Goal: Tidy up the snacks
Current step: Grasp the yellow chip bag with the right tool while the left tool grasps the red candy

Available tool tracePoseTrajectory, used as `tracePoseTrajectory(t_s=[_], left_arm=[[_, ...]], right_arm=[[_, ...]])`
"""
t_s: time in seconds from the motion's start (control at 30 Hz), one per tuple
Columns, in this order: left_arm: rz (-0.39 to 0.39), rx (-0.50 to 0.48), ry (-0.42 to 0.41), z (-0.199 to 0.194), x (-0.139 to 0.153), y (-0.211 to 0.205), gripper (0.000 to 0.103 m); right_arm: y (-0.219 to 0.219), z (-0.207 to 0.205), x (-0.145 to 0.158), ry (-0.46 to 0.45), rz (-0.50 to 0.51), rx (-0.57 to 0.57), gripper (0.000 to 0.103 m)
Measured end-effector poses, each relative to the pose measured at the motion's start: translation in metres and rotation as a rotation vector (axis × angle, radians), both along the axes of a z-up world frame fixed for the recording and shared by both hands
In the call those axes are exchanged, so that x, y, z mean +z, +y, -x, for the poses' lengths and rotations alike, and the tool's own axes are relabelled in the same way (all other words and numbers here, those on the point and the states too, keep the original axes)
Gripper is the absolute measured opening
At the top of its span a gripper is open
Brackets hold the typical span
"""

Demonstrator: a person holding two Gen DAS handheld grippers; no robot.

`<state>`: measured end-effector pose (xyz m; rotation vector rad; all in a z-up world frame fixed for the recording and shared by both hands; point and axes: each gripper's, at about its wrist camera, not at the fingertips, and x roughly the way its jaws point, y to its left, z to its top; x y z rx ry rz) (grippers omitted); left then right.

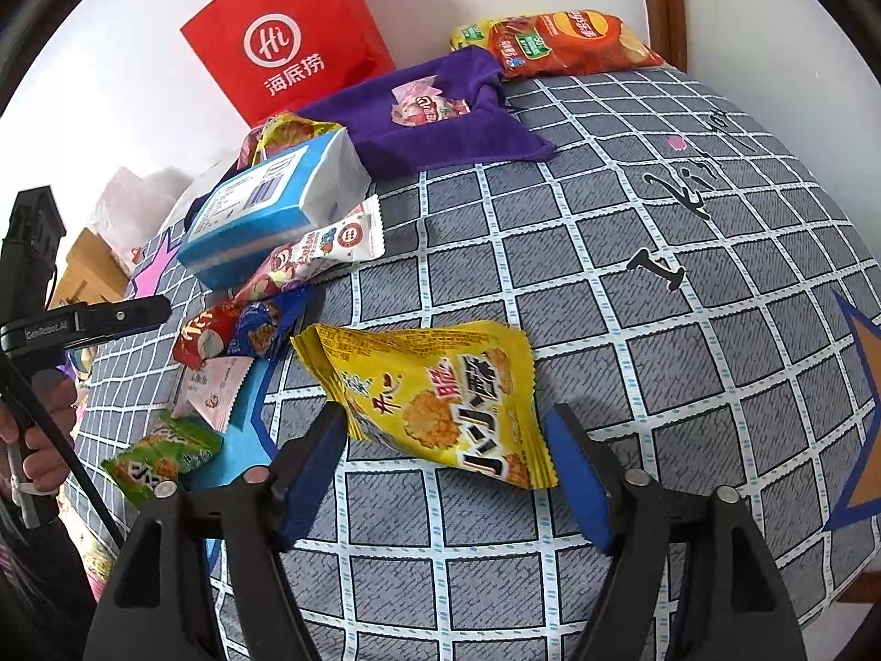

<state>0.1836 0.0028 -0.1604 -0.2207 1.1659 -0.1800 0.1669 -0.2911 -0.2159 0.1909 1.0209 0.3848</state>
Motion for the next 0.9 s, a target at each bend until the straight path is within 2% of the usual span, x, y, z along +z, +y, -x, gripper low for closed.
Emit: tracePoseTrajectory(t_s=[0.23, 0.33, 0.4, 0.43, 0.5, 0.53, 0.7, 0.9], left_arm=[[-0.017, -0.025, 0.045, -0.012, -0.022, -0.017, 0.071], [-0.048, -0.035, 0.032, -0.013, -0.025, -0.023, 0.069], [-0.071, -0.039, 0.02, -0.014, -0.025, -0.024, 0.06], [-0.073, -0.036, 0.014, -0.014, -0.024, -0.024, 0.059], [-0.058, -0.038, 0.01, -0.015, -0.024, -0.021, 0.044], [-0.051, -0.041, 0.011, -0.015, -0.024, -0.019, 0.04], [-0.027, -0.044, -0.015, -0.009, -0.017, -0.009, 0.038], [0.027, -0.029, -0.043, 0.007, -0.004, 0.01, 0.038]], right_arm=[[0.007, 0.0, -0.008, -0.034, 0.018, 0.021, 0.08], [0.008, -0.001, -0.008, -0.046, 0.027, 0.025, 0.08], [0.01, -0.001, -0.009, -0.055, 0.041, 0.03, 0.079], [0.011, -0.001, -0.009, -0.059, 0.049, 0.031, 0.075], [0.012, -0.001, -0.008, -0.064, 0.057, 0.034, 0.067], [0.011, -0.001, -0.007, -0.062, 0.052, 0.034, 0.065], [0.013, 0.001, -0.003, -0.06, 0.03, 0.042, 0.06], [0.022, 0.01, 0.013, -0.082, 0.025, 0.049, 0.06]])
